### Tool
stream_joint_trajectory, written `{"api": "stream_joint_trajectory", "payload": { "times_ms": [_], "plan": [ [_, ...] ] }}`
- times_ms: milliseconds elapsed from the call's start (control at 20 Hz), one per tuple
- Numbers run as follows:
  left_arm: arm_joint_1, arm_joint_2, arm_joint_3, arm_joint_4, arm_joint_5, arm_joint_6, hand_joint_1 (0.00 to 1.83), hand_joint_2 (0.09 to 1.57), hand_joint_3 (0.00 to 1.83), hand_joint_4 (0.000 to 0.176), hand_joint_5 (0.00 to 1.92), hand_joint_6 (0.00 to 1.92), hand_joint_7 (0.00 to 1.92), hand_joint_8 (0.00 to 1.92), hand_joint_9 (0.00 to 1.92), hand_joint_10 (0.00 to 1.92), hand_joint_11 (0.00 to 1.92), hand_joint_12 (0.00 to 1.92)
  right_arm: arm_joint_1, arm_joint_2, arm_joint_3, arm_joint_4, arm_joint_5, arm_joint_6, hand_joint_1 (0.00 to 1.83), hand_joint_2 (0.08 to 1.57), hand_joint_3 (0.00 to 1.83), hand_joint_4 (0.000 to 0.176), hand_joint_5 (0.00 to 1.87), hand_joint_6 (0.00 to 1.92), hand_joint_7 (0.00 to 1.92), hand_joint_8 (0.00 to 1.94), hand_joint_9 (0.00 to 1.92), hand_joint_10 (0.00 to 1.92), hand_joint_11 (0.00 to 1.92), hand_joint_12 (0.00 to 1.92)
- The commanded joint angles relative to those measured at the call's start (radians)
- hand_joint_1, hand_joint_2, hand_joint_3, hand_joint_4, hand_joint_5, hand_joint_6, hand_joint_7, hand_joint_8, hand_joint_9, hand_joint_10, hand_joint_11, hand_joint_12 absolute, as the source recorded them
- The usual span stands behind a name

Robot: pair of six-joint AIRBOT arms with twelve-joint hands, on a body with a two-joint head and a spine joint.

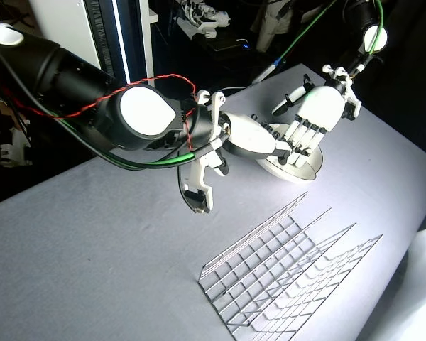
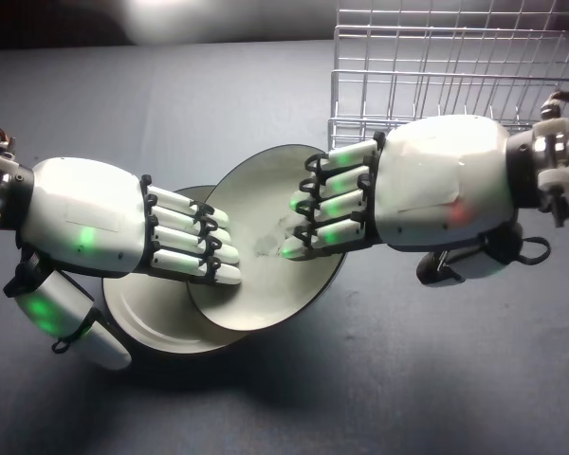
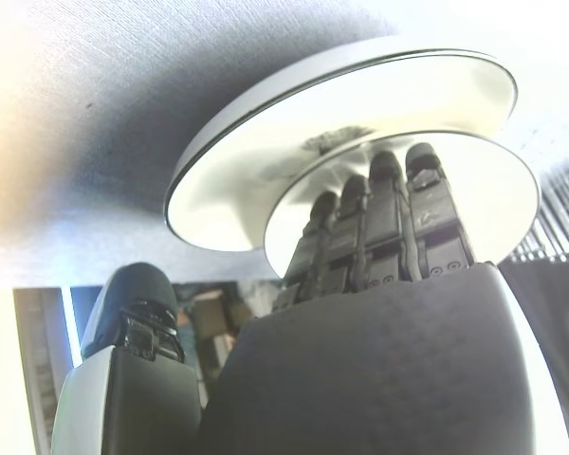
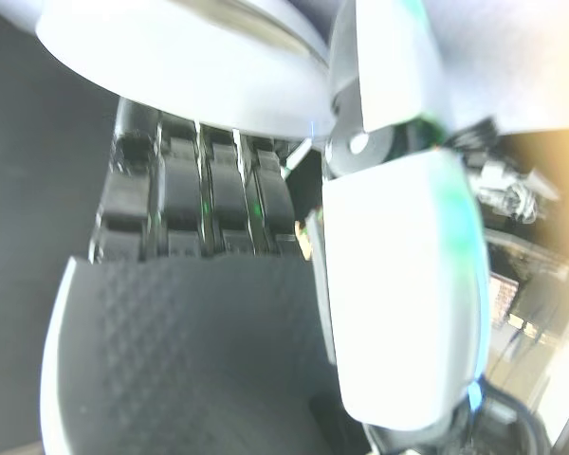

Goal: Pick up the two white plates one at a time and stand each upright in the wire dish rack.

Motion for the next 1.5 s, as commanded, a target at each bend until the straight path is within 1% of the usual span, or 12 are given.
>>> {"api": "stream_joint_trajectory", "payload": {
  "times_ms": [0,200,400,500,650,850,1100,1150,1200,1250,1350,1450],
  "plan": [
    [0.001,-0.006,0.005,-0.006,0.0,0.001,0.0,1.16,0.0,0.0,0.0,0.0,0.0,0.0,0.0,0.0,0.0,0.0,0.006,-0.005,0.008,0.041,0.052,-0.003,1.24,0.99,0.0,0.0,0.23,0.01,0.2,0.0,0.19,0.01,0.0,0.73],
    [0.001,-0.008,0.01,-0.006,-0.001,0.001,0.0,1.17,0.0,0.0,0.0,0.0,0.0,0.0,0.0,0.0,0.0,0.0,0.008,-0.066,0.064,0.055,0.052,-0.005,1.24,1.01,0.01,0.0,0.28,0.01,0.28,0.01,0.28,0.03,0.0,0.93],
    [0.001,-0.012,0.022,-0.008,-0.004,0.001,0.0,1.17,0.0,0.0,0.0,0.0,0.0,0.0,0.0,0.0,0.0,0.0,0.016,-0.12,0.113,0.056,0.052,-0.005,1.23,1.04,0.01,0.0,0.31,0.01,0.3,0.01,0.3,0.02,0.0,0.95],
    [0.001,-0.015,0.027,-0.008,-0.006,0.001,0.0,1.17,0.0,0.0,0.0,0.0,0.0,0.0,0.0,0.0,0.0,0.0,0.019,-0.15,0.14,0.056,0.051,-0.005,1.25,1.04,0.01,0.0,0.42,0.03,0.4,0.02,0.41,0.05,0.0,1.12],
    [0.001,-0.016,0.029,-0.009,-0.006,0.001,0.0,1.17,0.0,0.0,0.0,0.0,0.0,0.0,0.0,0.0,0.0,0.0,0.02,-0.181,0.169,0.057,0.051,-0.005,1.23,1.05,0.0,0.0,0.53,0.04,0.52,0.02,0.49,0.05,0.0,1.23],
    [0.001,-0.018,0.031,-0.01,-0.007,0.001,0.0,1.18,0.0,0.0,0.0,0.0,0.0,0.0,0.0,0.0,0.0,0.0,0.021,-0.216,0.196,0.062,0.038,-0.005,1.25,1.05,0.0,0.0,0.7,0.03,0.69,0.02,0.66,0.05,0.17,1.19],
    [0.001,-0.019,0.034,-0.011,-0.007,0.001,0.0,1.19,0.01,0.0,0.0,0.0,0.0,0.0,0.0,0.0,0.0,0.0,0.005,-0.227,0.2,0.065,0.035,-0.006,1.3,1.08,0.0,0.0,0.87,0.03,0.92,0.02,0.91,0.07,0.51,1.17],
    [0.001,-0.019,0.034,-0.011,-0.007,0.001,0.0,1.19,0.01,0.0,0.0,0.0,0.0,0.0,0.0,0.0,0.0,0.0,0.002,-0.227,0.2,0.065,0.035,-0.006,1.25,1.11,0.0,0.0,0.92,0.84,1.06,0.63,1.02,0.05,0.71,1.05],
    [0.001,-0.019,0.034,-0.011,-0.007,0.001,0.0,1.19,0.01,0.0,0.0,0.0,0.0,0.0,0.0,0.0,0.0,0.0,0.0,-0.227,0.2,0.065,0.035,-0.006,1.35,1.12,0.0,0.0,0.88,1.05,1.03,0.81,0.93,0.98,0.71,1.14],
    [0.002,-0.019,0.034,-0.011,-0.007,0.001,0.0,1.19,0.01,0.0,0.03,0.01,0.01,0.0,0.0,0.0,0.0,0.0,-0.002,-0.227,0.2,0.065,0.035,-0.006,1.37,1.12,0.0,0.0,0.85,1.1,1.02,0.87,0.9,1.18,0.71,1.19],
    [0.002,-0.018,0.035,-0.012,-0.007,0.001,0.0,1.18,0.0,0.0,0.02,0.01,0.0,0.0,0.0,0.0,0.0,0.0,-0.004,-0.227,0.2,0.065,0.035,-0.006,1.38,1.1,0.0,0.0,0.9,1.01,1.05,0.86,0.95,1.14,0.8,1.22],
    [0.003,-0.018,0.036,-0.012,-0.007,0.001,0.0,1.18,0.0,0.0,0.0,0.0,0.0,0.0,0.0,0.0,0.0,0.0,-0.005,-0.227,0.2,0.065,0.035,-0.006,1.39,1.05,0.0,0.0,1.02,0.82,1.14,0.71,1.07,1.0,0.94,1.12]
  ]
}}
